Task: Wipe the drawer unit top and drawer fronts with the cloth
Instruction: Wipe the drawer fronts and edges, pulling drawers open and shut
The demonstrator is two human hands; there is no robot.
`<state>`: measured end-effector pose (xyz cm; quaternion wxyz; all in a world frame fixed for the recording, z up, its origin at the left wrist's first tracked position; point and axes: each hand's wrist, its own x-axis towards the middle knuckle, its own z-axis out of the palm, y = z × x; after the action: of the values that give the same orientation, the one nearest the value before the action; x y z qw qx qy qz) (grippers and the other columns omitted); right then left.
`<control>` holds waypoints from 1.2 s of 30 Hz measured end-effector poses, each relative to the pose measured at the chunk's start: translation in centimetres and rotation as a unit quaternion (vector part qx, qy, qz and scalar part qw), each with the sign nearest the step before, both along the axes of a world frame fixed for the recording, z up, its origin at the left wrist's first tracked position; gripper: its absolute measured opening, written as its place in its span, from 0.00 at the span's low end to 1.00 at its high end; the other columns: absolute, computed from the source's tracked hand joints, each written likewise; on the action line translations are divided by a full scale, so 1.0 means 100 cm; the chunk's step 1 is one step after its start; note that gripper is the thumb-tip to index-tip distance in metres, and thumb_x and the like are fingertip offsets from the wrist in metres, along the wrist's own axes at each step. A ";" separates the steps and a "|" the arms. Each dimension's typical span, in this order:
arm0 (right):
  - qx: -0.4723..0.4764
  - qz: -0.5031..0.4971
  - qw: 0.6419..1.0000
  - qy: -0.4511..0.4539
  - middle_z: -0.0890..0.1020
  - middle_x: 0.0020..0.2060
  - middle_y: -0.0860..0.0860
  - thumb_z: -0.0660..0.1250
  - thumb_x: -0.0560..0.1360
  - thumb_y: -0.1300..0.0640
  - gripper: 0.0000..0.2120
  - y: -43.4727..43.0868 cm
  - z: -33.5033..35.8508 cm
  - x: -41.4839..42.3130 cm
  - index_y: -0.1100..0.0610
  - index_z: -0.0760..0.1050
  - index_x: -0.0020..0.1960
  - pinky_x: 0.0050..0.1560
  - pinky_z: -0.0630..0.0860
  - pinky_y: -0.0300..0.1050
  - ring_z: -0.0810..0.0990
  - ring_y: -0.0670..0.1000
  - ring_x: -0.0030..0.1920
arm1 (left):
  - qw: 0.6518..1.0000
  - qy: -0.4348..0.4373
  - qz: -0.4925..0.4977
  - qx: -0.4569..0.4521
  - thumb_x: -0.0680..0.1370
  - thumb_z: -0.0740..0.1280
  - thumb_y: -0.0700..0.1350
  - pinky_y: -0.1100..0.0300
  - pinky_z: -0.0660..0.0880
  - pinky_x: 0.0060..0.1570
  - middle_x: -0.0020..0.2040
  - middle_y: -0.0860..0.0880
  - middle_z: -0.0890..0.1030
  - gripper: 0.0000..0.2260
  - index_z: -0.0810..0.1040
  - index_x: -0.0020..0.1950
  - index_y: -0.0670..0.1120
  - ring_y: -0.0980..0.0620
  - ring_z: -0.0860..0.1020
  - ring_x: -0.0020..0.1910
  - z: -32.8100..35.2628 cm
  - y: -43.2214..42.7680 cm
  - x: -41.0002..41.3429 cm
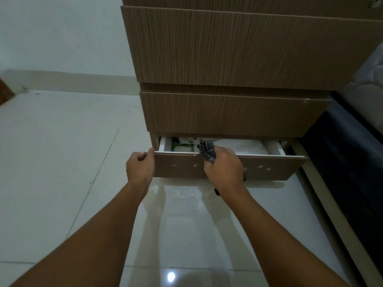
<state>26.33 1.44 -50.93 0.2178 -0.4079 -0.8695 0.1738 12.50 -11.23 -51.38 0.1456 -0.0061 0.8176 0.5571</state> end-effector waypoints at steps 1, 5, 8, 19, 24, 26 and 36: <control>0.000 0.006 1.000 0.001 0.80 0.45 0.51 0.66 0.74 0.54 0.09 -0.006 0.000 -0.007 0.54 0.79 0.52 0.41 0.66 0.42 0.77 0.53 0.48 | 1.000 -0.014 0.000 0.007 0.82 0.58 0.53 0.54 0.72 0.50 0.50 0.45 0.77 0.13 0.73 0.52 0.44 0.47 0.75 0.50 -0.001 -0.002 -0.003; 0.004 0.030 1.000 0.005 0.81 0.48 0.51 0.66 0.74 0.53 0.10 -0.029 -0.004 -0.035 0.52 0.78 0.54 0.41 0.67 0.42 0.77 0.51 0.48 | 0.994 -0.094 0.005 0.062 0.83 0.46 0.57 0.47 0.71 0.63 0.54 0.46 0.77 0.24 0.75 0.57 0.44 0.45 0.76 0.54 0.001 -0.009 -0.013; -0.001 0.043 0.999 0.007 0.80 0.48 0.50 0.67 0.73 0.52 0.11 -0.046 -0.007 -0.057 0.51 0.78 0.55 0.42 0.66 0.41 0.77 0.50 0.49 | 0.989 -0.112 -0.015 0.090 0.84 0.42 0.57 0.44 0.70 0.64 0.55 0.45 0.79 0.27 0.77 0.55 0.43 0.45 0.76 0.53 0.002 -0.017 -0.017; -0.008 0.112 0.993 0.038 0.81 0.46 0.48 0.65 0.75 0.54 0.09 -0.091 0.000 -0.106 0.51 0.79 0.53 0.40 0.65 0.41 0.78 0.50 0.49 | 0.974 -0.182 -0.043 0.129 0.83 0.41 0.58 0.48 0.74 0.60 0.52 0.45 0.83 0.30 0.80 0.51 0.45 0.47 0.79 0.53 -0.008 -0.030 -0.035; -0.038 0.142 0.989 0.024 0.81 0.43 0.50 0.63 0.76 0.54 0.08 -0.104 0.007 -0.124 0.53 0.79 0.51 0.39 0.65 0.43 0.78 0.51 0.45 | 0.966 -0.216 -0.017 0.140 0.83 0.45 0.59 0.53 0.76 0.46 0.48 0.45 0.84 0.29 0.82 0.51 0.45 0.48 0.81 0.50 -0.014 -0.033 -0.046; -0.057 0.148 0.987 0.024 0.82 0.42 0.50 0.62 0.77 0.53 0.08 -0.108 0.009 -0.130 0.53 0.79 0.51 0.39 0.66 0.44 0.77 0.51 0.43 | 0.958 -0.237 0.003 0.162 0.82 0.48 0.61 0.53 0.77 0.46 0.49 0.44 0.85 0.27 0.82 0.51 0.47 0.47 0.81 0.50 -0.015 -0.035 -0.048; -0.493 0.114 0.837 0.208 0.86 0.44 0.52 0.67 0.74 0.44 0.16 -0.084 0.030 -0.127 0.56 0.81 0.51 0.56 0.79 0.53 0.84 0.54 0.47 | 0.954 -0.250 -0.026 0.162 0.83 0.45 0.56 0.47 0.78 0.55 0.48 0.40 0.84 0.27 0.80 0.54 0.42 0.41 0.82 0.51 -0.010 -0.039 -0.045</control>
<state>13.63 -7.00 -47.94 0.1422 -0.3138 -0.6434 0.6837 8.00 -15.13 -52.39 0.3584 -0.1006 0.6534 0.6591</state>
